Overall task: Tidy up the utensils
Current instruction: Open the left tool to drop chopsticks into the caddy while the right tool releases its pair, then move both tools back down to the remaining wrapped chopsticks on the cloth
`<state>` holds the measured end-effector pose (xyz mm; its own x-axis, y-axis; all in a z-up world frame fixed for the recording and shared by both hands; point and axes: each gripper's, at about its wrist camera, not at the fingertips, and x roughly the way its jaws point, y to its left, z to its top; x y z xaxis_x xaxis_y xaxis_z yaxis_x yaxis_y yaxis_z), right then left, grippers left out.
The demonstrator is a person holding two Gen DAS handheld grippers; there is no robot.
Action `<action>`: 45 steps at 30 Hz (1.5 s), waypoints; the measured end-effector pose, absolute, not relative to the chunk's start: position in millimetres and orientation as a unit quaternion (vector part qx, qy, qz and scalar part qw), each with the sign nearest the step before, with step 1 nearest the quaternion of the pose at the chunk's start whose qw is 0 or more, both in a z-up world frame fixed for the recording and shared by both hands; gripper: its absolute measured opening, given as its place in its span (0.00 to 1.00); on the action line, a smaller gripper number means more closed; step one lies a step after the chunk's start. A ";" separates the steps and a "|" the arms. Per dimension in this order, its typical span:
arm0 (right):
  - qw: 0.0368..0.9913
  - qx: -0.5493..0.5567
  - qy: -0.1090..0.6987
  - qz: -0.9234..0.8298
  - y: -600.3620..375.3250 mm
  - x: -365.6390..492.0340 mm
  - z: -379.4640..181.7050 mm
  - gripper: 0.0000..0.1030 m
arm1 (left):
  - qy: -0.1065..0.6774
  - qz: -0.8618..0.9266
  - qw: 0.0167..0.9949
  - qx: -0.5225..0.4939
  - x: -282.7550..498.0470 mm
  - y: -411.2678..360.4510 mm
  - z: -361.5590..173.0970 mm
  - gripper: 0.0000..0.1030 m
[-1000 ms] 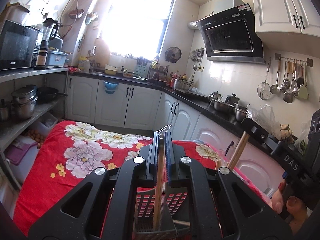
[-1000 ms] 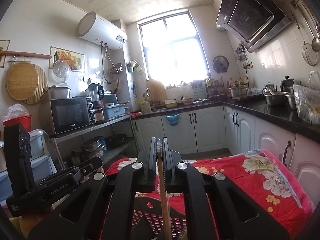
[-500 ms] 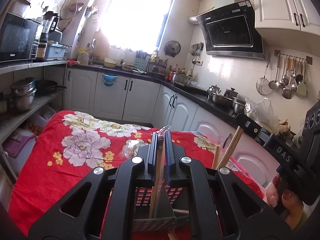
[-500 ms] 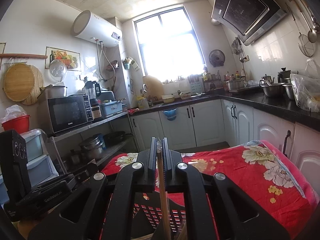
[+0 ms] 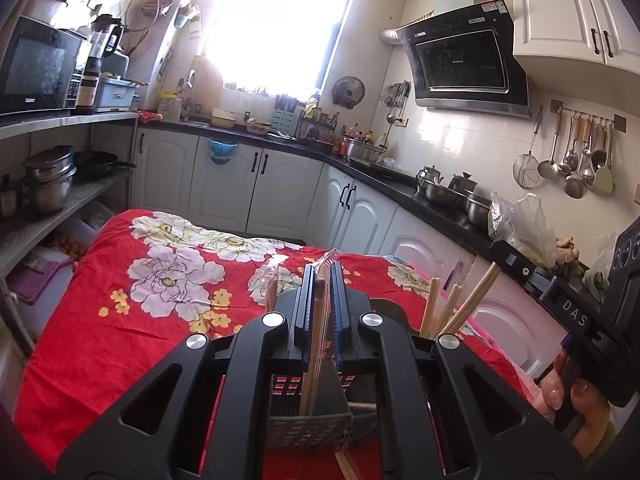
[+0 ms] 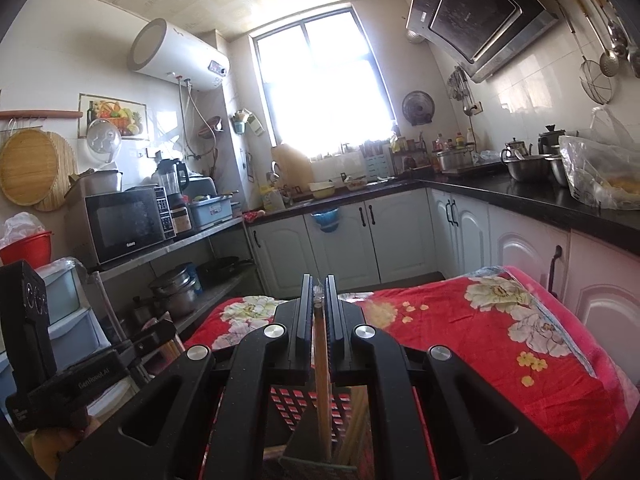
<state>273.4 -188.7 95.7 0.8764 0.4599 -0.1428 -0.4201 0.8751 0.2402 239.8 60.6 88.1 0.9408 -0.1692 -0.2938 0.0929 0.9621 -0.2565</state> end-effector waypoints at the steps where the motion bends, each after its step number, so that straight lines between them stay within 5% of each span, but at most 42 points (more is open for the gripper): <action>1: 0.963 0.102 0.101 0.226 -190.3 271.9 94.7 0.06 | 0.159 -0.066 0.978 -0.121 239.3 60.5 88.4 0.03; 12: 0.967 0.096 0.117 0.205 -204.1 256.6 89.4 0.22 | 0.170 -0.062 0.975 -0.128 229.4 61.8 85.0 0.12; 34: 0.964 0.096 0.130 0.211 -215.8 227.9 88.2 0.63 | 0.165 -0.073 0.969 -0.170 194.2 74.4 87.8 0.60; 45: 0.963 0.098 0.134 0.213 -222.2 209.0 87.6 0.70 | 0.156 -0.072 0.968 -0.184 171.8 79.5 91.1 0.85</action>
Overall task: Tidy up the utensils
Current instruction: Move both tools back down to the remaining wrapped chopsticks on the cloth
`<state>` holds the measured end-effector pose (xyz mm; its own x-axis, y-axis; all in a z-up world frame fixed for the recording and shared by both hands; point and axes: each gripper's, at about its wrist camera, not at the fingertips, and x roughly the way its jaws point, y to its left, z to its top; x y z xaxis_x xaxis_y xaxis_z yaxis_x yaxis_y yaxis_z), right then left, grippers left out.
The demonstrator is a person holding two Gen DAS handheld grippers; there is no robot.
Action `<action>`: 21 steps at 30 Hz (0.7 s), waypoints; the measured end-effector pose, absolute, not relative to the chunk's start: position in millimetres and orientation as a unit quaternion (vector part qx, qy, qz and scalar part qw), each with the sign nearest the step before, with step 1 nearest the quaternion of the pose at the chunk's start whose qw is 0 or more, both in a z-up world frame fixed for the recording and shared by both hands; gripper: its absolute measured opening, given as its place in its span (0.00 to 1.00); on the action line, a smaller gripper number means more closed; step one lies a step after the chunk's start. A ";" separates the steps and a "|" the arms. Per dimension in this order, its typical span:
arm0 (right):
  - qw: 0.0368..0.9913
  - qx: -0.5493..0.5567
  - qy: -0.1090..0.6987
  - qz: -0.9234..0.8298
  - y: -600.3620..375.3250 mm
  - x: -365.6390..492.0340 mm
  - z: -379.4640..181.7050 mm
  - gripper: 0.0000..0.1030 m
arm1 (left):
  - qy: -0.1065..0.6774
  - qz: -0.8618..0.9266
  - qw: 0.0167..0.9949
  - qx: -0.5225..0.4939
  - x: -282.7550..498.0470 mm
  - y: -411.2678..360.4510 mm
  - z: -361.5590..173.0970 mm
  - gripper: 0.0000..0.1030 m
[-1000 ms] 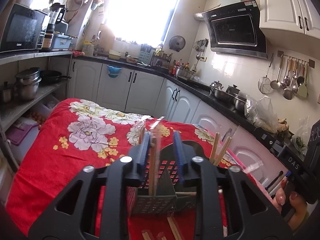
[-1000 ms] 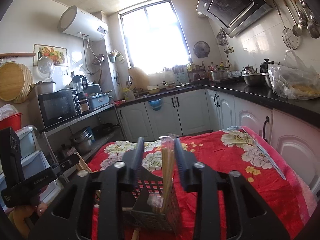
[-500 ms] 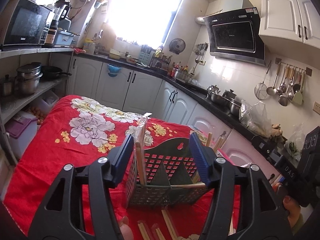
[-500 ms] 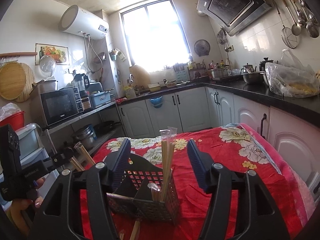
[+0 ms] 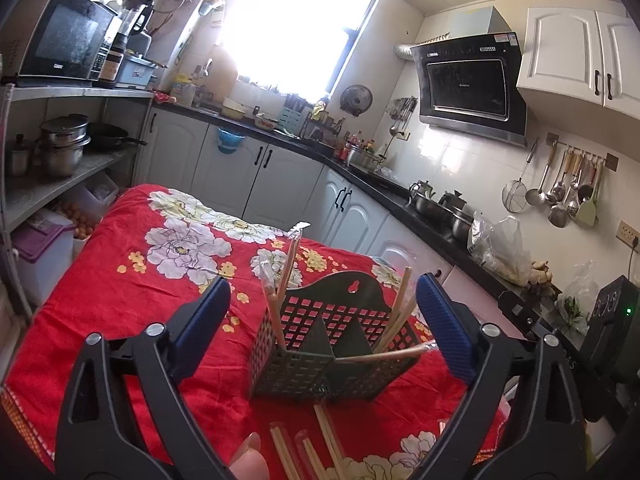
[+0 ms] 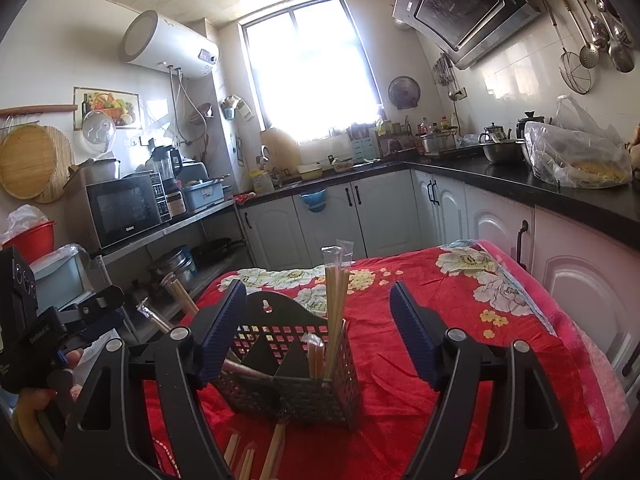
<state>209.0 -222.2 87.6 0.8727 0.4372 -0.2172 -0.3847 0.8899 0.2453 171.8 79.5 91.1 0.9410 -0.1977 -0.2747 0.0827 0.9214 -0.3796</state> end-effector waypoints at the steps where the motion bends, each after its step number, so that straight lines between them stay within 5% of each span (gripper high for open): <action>1: 0.962 0.096 0.136 0.214 -222.2 207.1 87.8 0.72 | 0.154 -0.072 0.968 -0.184 168.1 79.8 90.6 0.88; 21: 0.954 0.059 0.172 0.240 -207.9 165.3 71.4 0.73 | 0.192 -0.052 0.963 -0.181 136.4 89.6 65.7 0.90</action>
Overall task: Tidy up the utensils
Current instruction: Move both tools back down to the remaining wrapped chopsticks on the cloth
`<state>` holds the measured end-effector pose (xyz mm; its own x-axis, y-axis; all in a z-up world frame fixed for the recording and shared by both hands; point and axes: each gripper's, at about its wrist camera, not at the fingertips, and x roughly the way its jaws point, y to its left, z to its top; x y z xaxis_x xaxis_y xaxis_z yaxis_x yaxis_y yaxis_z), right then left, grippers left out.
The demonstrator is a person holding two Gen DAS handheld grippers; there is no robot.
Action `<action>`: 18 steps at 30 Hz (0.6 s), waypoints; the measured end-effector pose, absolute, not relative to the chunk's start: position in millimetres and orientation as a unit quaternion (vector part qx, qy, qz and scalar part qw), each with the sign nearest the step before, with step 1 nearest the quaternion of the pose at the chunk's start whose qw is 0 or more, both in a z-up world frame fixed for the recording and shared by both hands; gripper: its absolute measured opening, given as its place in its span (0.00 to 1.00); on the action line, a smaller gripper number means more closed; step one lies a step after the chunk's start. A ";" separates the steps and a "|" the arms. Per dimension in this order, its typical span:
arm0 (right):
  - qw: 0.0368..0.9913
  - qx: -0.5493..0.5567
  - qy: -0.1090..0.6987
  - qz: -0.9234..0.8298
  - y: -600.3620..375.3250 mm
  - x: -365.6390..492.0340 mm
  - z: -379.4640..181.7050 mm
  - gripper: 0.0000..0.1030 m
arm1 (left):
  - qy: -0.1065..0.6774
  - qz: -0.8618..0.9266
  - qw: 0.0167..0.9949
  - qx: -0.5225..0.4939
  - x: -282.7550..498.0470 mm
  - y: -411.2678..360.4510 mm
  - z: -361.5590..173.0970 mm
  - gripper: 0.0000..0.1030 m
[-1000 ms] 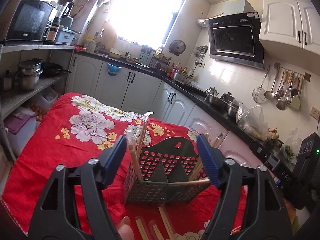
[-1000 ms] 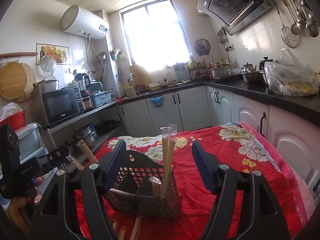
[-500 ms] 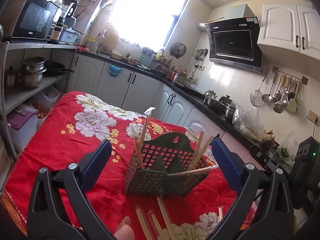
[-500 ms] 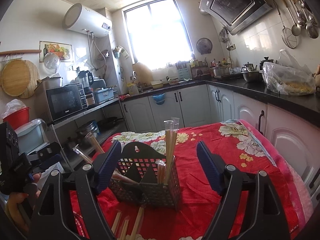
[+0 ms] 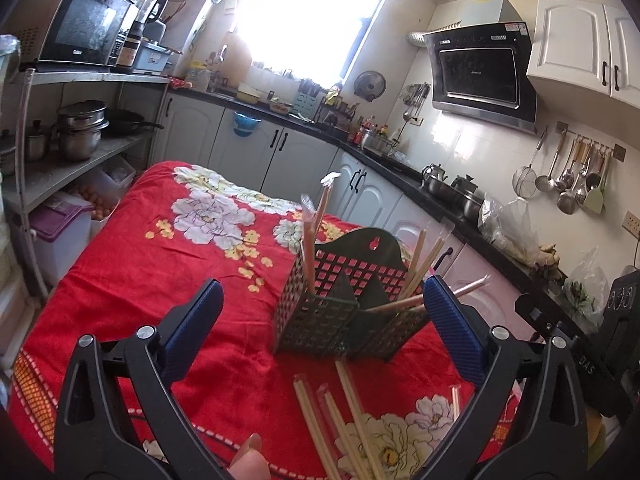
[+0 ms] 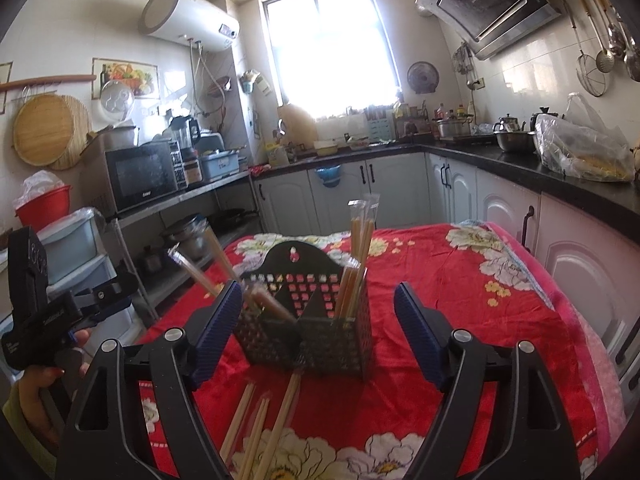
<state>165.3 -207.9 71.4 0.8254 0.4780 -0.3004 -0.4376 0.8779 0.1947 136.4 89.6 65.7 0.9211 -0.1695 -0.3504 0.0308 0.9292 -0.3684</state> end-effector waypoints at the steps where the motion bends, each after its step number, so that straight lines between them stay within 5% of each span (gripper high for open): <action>1: 0.953 0.057 0.176 0.241 -207.0 164.0 69.8 0.73 | 0.195 -0.052 0.963 -0.179 135.3 88.5 64.4 0.90; 18: 0.937 0.034 0.241 0.252 -197.2 158.5 33.6 0.73 | 0.248 -0.047 0.953 -0.166 127.9 82.5 32.3 0.90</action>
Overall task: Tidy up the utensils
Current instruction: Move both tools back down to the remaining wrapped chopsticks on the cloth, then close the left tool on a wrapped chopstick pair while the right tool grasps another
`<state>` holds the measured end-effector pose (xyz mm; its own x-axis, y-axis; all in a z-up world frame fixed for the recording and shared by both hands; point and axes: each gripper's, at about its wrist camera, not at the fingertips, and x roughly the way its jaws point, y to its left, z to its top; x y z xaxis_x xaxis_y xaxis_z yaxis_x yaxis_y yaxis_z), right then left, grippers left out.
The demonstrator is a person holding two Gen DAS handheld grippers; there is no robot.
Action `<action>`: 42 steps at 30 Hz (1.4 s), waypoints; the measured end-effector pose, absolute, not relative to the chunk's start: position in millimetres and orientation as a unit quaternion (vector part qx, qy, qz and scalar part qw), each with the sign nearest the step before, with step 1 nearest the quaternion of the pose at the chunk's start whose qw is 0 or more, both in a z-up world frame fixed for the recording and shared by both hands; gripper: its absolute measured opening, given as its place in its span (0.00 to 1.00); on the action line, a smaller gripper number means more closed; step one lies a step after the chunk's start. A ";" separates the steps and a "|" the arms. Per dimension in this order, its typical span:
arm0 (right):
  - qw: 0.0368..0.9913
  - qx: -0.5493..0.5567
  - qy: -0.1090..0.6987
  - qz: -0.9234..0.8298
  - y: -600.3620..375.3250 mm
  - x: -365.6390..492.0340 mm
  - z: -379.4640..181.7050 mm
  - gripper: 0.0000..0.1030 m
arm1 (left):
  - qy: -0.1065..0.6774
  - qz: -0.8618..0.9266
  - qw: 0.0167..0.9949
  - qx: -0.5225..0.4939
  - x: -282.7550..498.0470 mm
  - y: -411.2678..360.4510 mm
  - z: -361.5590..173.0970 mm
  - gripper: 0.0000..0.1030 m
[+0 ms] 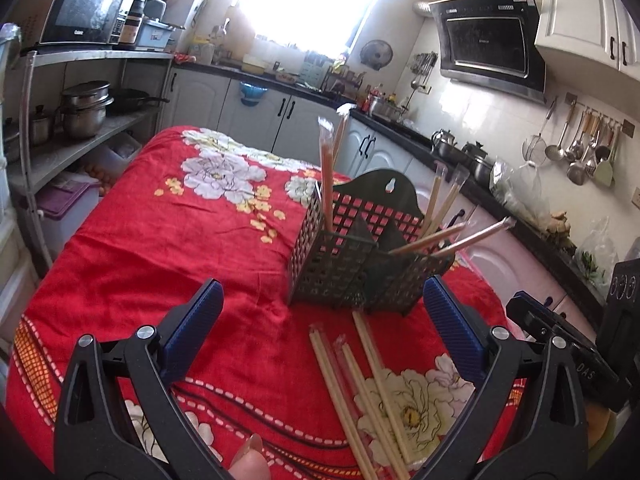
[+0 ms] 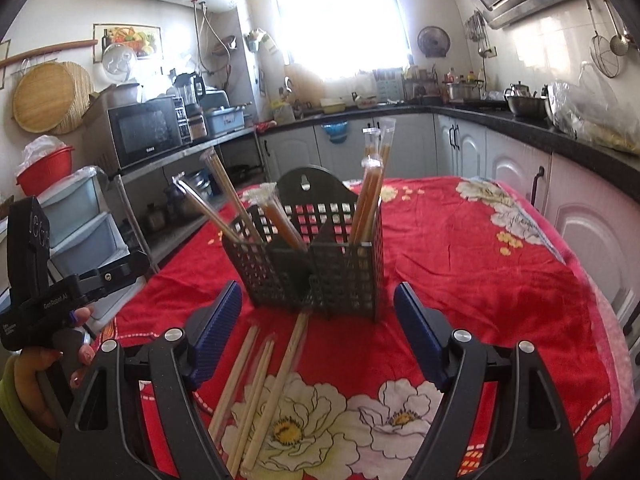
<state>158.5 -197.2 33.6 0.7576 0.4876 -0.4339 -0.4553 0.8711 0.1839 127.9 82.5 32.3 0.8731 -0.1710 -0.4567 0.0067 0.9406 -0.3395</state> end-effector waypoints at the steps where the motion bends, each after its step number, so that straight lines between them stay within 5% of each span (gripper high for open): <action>1: 0.936 0.033 0.245 0.250 -197.8 158.0 30.8 0.73 | 0.252 -0.047 0.953 -0.164 128.1 81.6 29.9 0.90; 9: 0.931 0.032 0.271 0.243 -201.0 156.3 14.2 0.73 | 0.284 -0.059 0.944 -0.156 131.7 71.8 13.5 0.88; 24: 0.926 0.046 0.301 0.225 -212.7 159.8 -4.1 0.73 | 0.351 -0.106 0.920 -0.135 145.2 38.1 -21.3 0.45; 42: 0.885 -0.009 0.393 0.249 -151.2 200.5 -46.2 0.65 | 0.431 -0.074 0.889 -0.133 205.7 47.1 -56.7 0.37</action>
<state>200.5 -151.2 -46.2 0.5666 0.4333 -0.7008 -0.4475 0.8760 0.1798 205.7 47.1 -56.7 0.6171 -0.2470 -0.7471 0.0169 0.9534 -0.3012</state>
